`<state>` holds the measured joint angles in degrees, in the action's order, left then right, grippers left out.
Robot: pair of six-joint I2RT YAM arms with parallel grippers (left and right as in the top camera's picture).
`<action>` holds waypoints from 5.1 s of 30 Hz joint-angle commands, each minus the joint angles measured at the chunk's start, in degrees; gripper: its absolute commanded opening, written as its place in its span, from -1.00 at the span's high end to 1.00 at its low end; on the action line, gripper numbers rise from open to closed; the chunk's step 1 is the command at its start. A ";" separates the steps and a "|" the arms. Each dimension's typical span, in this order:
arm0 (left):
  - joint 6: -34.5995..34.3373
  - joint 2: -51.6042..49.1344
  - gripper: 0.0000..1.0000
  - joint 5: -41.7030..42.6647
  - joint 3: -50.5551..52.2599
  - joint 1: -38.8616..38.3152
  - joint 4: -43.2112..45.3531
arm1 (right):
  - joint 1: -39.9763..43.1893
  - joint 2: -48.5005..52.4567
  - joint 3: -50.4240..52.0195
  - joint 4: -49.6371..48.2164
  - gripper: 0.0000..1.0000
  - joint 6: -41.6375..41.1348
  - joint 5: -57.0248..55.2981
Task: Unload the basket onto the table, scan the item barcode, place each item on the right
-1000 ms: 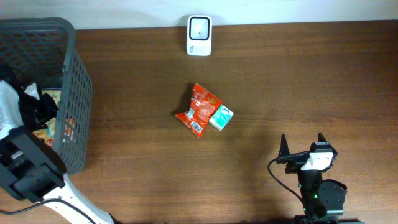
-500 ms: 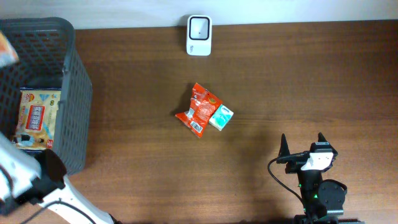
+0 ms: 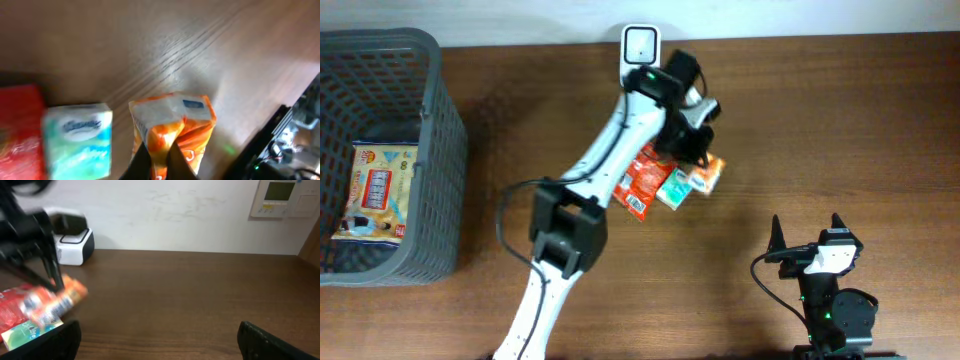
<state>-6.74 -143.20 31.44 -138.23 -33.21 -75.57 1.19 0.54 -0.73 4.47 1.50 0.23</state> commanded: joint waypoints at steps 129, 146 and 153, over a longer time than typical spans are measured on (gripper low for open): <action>-4.13 12.79 -0.98 -19.43 -18.56 31.63 -17.97 | -4.35 125.17 -127.99 66.93 0.92 -15.19 36.00; -4.13 12.79 -0.98 -19.43 -18.53 31.63 -17.97 | 2.84 135.36 -143.97 82.77 0.92 -12.22 15.32; -4.13 12.79 -0.98 -19.43 -18.53 31.63 -17.97 | -13.46 135.58 -152.21 75.89 0.92 -19.17 14.32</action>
<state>-10.37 -130.82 12.01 -156.64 -1.89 -93.62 -10.26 137.27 -151.72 82.96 -15.14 7.75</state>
